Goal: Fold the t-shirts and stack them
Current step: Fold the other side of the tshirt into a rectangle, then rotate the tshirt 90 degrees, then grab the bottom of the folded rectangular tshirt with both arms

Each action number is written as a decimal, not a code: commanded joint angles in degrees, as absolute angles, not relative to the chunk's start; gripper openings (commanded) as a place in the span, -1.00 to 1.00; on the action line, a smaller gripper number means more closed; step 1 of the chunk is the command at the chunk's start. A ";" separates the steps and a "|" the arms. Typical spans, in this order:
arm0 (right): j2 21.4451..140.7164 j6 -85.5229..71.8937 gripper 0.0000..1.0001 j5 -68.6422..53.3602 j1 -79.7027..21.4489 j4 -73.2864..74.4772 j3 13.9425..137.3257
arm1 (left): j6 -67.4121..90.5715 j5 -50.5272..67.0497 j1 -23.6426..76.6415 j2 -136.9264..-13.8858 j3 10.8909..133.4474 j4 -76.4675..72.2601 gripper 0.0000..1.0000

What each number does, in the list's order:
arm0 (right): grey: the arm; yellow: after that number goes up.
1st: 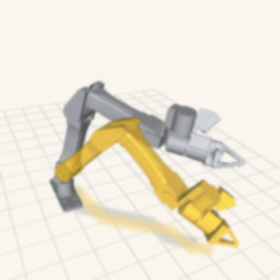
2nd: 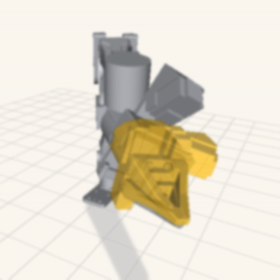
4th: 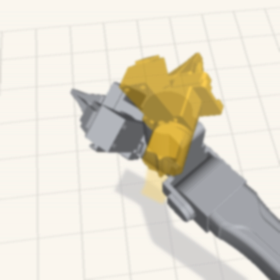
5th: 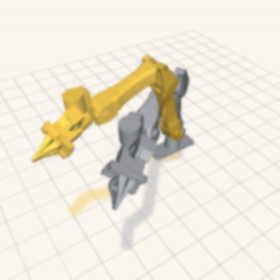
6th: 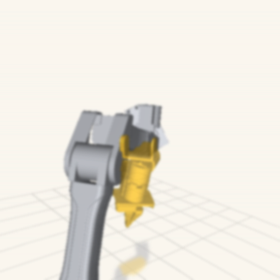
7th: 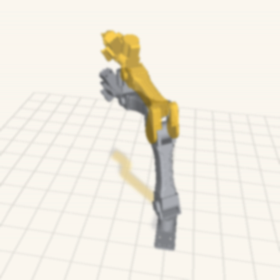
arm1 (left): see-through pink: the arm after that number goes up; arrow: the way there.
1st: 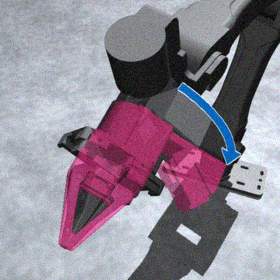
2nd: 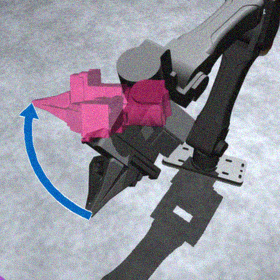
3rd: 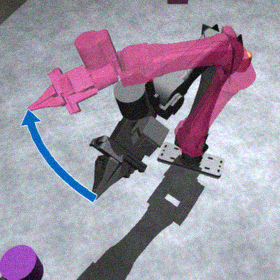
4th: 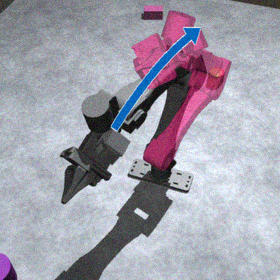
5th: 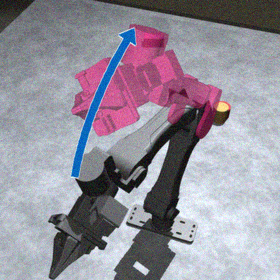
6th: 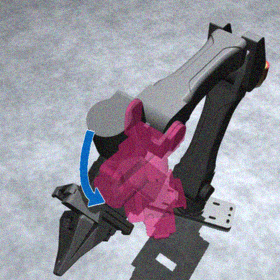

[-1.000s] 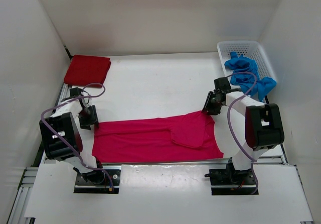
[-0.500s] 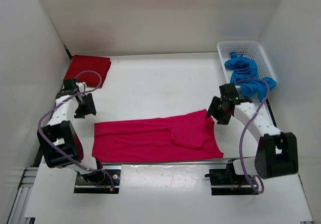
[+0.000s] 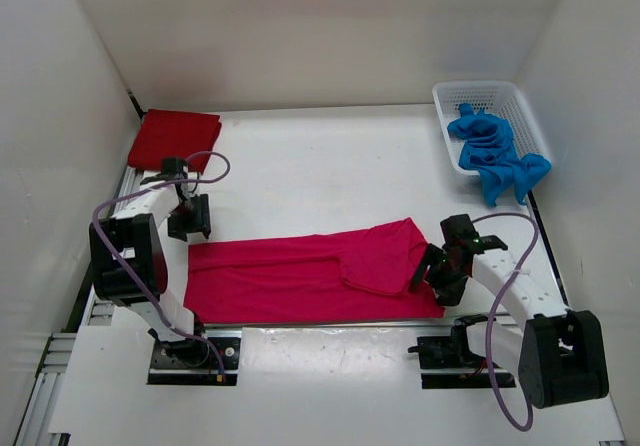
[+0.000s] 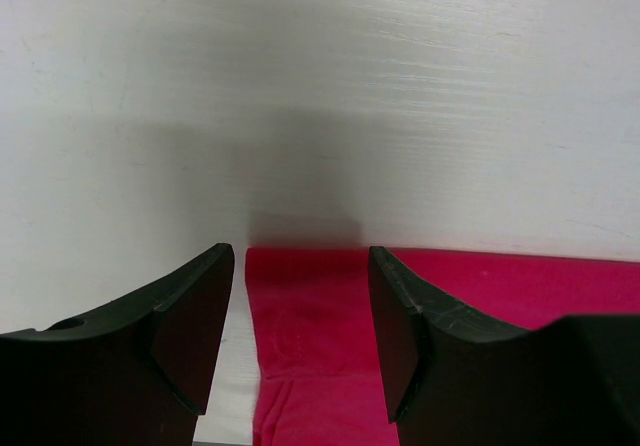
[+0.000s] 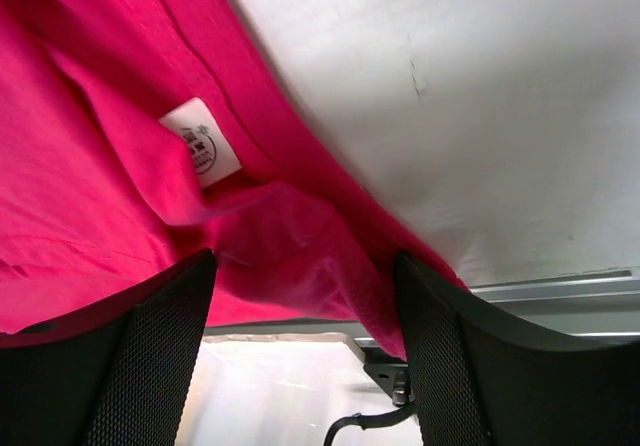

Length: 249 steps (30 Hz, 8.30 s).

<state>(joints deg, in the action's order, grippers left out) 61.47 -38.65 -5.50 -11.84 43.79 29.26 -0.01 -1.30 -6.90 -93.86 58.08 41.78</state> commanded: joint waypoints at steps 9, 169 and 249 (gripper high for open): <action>68.19 -38.94 -0.51 -9.05 -12.39 39.30 28.12 | 0.00 -3.96 -6.94 -92.46 56.51 40.61 0.34; 71.65 -81.13 -1.00 5.37 -64.52 15.38 23.92 | 0.00 -2.09 25.05 -59.04 47.30 55.38 0.71; 59.68 -67.50 -0.14 5.36 -62.67 18.72 25.58 | 0.00 16.17 40.78 -83.41 38.31 46.57 0.25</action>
